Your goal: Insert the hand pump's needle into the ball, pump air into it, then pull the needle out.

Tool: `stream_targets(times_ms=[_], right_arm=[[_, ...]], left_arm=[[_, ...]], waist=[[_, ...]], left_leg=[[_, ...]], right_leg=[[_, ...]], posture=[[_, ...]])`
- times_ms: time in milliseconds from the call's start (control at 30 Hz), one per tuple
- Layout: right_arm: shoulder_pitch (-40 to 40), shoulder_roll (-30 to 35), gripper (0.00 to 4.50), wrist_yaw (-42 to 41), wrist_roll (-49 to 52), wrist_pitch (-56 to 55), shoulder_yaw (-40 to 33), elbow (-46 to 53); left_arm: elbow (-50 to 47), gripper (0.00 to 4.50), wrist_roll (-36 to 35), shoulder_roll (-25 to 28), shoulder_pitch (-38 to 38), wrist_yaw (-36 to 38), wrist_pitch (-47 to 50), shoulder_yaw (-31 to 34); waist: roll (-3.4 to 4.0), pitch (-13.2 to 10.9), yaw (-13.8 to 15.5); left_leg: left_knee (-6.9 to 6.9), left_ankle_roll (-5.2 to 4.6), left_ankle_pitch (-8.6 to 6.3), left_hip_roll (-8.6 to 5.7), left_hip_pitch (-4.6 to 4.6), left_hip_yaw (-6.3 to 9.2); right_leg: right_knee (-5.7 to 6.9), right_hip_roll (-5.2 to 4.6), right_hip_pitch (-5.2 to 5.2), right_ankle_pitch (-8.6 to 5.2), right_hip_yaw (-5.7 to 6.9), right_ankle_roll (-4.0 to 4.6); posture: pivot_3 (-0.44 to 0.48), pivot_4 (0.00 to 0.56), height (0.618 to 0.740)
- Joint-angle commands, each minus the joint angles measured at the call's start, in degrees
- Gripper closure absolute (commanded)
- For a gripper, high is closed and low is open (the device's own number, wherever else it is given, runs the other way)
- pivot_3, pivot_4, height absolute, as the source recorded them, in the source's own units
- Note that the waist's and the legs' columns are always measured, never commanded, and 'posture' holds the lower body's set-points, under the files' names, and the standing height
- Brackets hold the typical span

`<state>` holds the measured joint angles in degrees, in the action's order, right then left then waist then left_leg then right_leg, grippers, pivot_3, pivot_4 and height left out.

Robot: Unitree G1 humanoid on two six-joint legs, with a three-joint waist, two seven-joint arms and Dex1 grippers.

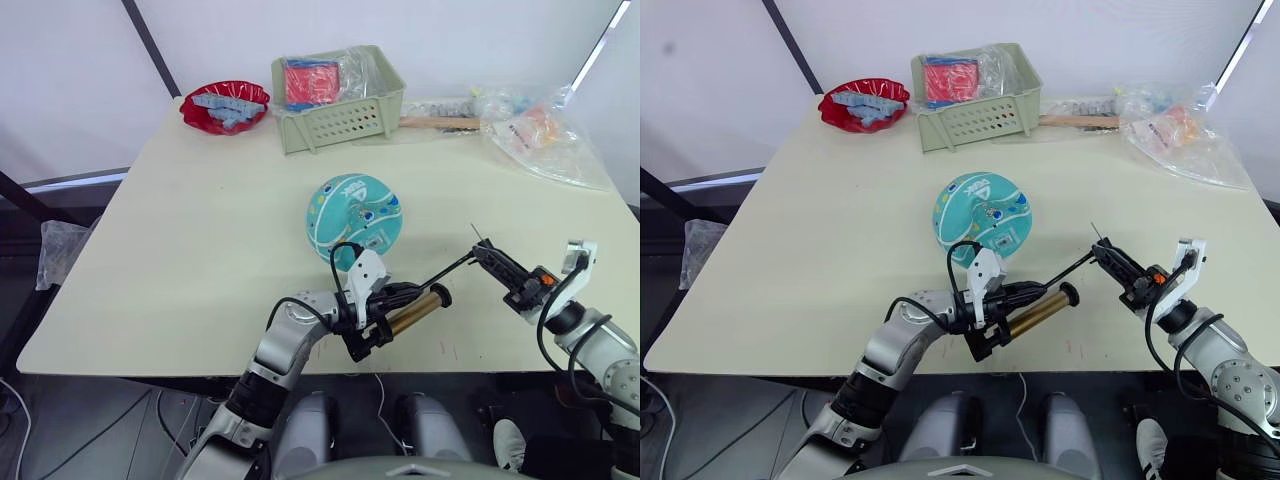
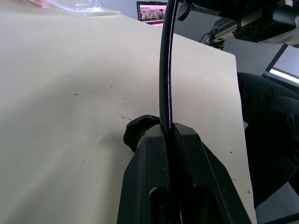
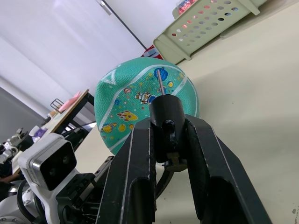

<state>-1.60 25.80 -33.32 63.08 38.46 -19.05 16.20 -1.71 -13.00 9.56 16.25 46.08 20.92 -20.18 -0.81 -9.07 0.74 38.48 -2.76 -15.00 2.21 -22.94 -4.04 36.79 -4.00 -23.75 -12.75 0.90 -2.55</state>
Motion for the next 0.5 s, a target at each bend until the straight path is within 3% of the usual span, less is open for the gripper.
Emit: stream_targets(times_ms=[33, 67, 100, 367, 500], right_arm=[[0.88, 0.34, 4.14, -0.63, -0.22, -1.17, -0.78, 2.98], [0.93, 0.42, 4.14, -0.80, -0.62, -1.37, -0.64, 3.10], [0.96, 0.53, 4.14, -0.95, -0.89, -1.44, -0.51, 3.22], [-0.30, 1.14, 4.14, -5.04, -8.00, -6.86, 0.49, 4.85], [-1.70, 4.09, 4.14, -9.18, -13.33, -9.88, 1.39, 5.14]], left_arm=[[-1.95, 4.50, -0.35, 0.11, -0.05, 0.15, -1.78, 0.22], [-1.89, 3.71, -0.06, 0.26, 0.06, 0.09, -2.42, 0.22], [-1.88, 3.50, -0.02, 0.40, 0.21, 0.19, -2.89, 0.30], [-3.61, 0.13, 0.30, 2.50, 1.40, 1.09, -7.53, 1.26], [-7.83, 0.05, -0.64, 5.52, 1.21, 2.58, -8.39, 2.17]], waist=[[0.00, 0.00, 0.00], [0.00, 0.00, 0.00], [0.00, 0.00, 0.00], [0.00, 0.00, 0.02], [0.00, 0.00, 0.01]], left_leg=[[0.00, 0.00, 0.00, 0.00, 0.00, 0.00], [0.00, 0.00, 0.00, 0.00, -0.02, 0.00], [0.00, 0.00, 0.00, 0.00, -0.02, 0.00], [0.00, 0.00, 0.00, 0.00, -0.04, -0.01], [0.00, 0.00, 0.00, 0.00, -0.06, -0.01]], right_leg=[[0.00, 0.00, -0.01, 0.00, 0.00, 0.00], [0.00, 0.00, -0.02, 0.00, 0.00, 0.00], [0.00, 0.00, -0.02, 0.00, 0.00, 0.00], [0.00, 0.00, -0.05, 0.00, 0.00, 0.00], [-0.01, 0.00, -0.06, 0.00, -0.01, 0.00]], posture=[[0.000, 0.150, 0.738], [0.000, 0.150, 0.738], [0.000, 0.150, 0.738], [0.000, 0.150, 0.738], [0.000, 0.150, 0.738]])
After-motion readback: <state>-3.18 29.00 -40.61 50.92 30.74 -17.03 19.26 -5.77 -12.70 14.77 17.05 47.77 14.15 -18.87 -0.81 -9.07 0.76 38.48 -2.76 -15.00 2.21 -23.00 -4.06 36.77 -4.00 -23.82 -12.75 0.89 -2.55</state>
